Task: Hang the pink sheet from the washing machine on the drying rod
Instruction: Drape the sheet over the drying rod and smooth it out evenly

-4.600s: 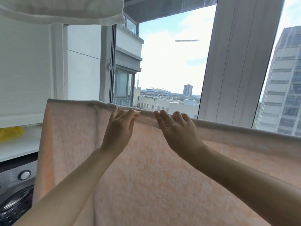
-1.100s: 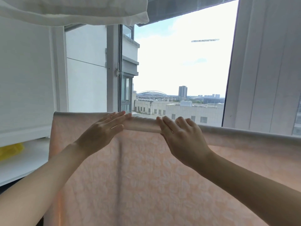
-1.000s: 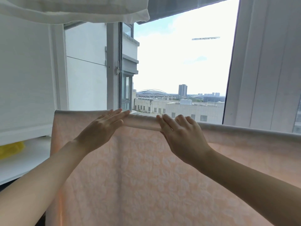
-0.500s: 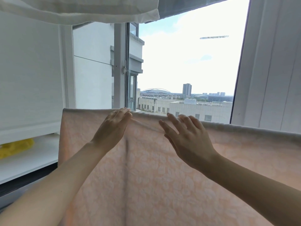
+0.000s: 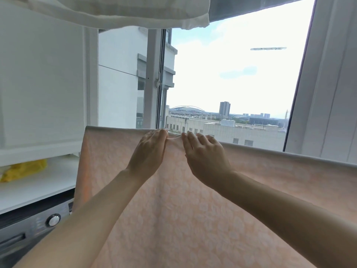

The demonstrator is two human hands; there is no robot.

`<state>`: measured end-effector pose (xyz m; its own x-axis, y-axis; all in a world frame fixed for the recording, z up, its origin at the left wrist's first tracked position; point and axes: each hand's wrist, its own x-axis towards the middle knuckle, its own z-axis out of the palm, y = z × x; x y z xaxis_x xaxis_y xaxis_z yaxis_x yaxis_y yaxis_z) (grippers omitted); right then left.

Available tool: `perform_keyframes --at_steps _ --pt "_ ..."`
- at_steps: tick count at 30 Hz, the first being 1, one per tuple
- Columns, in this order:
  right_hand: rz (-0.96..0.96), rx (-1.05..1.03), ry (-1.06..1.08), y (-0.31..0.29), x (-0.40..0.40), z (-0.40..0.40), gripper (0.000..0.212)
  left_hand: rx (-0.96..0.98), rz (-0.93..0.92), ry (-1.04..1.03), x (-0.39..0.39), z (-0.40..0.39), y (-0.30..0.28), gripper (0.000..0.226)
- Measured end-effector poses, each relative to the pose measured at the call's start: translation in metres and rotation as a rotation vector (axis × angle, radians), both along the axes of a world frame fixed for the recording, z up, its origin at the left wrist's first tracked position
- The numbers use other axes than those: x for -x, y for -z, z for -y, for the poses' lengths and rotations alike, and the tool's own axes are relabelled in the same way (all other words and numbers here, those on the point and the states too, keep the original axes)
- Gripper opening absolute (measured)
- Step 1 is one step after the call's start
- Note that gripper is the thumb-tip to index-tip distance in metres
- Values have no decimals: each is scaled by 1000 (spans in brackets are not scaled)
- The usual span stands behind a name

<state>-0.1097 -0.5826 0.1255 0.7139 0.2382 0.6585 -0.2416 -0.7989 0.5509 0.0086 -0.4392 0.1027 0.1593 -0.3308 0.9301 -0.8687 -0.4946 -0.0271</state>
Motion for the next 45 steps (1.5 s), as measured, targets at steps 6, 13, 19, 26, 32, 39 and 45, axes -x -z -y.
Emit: perform_keyframes --at_steps 6,13,19,26,32,39,45 --pt "-12 6 55 -5 -19 -14 67 -30 61 -93 -4 1 0 19" --pt "91 63 -19 3 -10 -1 65 -123 164 -274 -12 0 -3 25" --pt "137 26 -13 10 -8 0 57 -80 140 -193 -11 3 3 22" --pt "120 -45 44 -6 -27 -20 63 6 12 -51 -4 1 2 18" --pt "149 -7 -21 0 -43 -25 56 7 -53 -9 -2 -3 0 18" --pt "199 -2 -99 3 -38 -12 57 45 -167 16 -17 -25 -17 16" --pt "193 -3 -117 3 -41 0 60 -184 -614 120 -54 -54 -48 20"
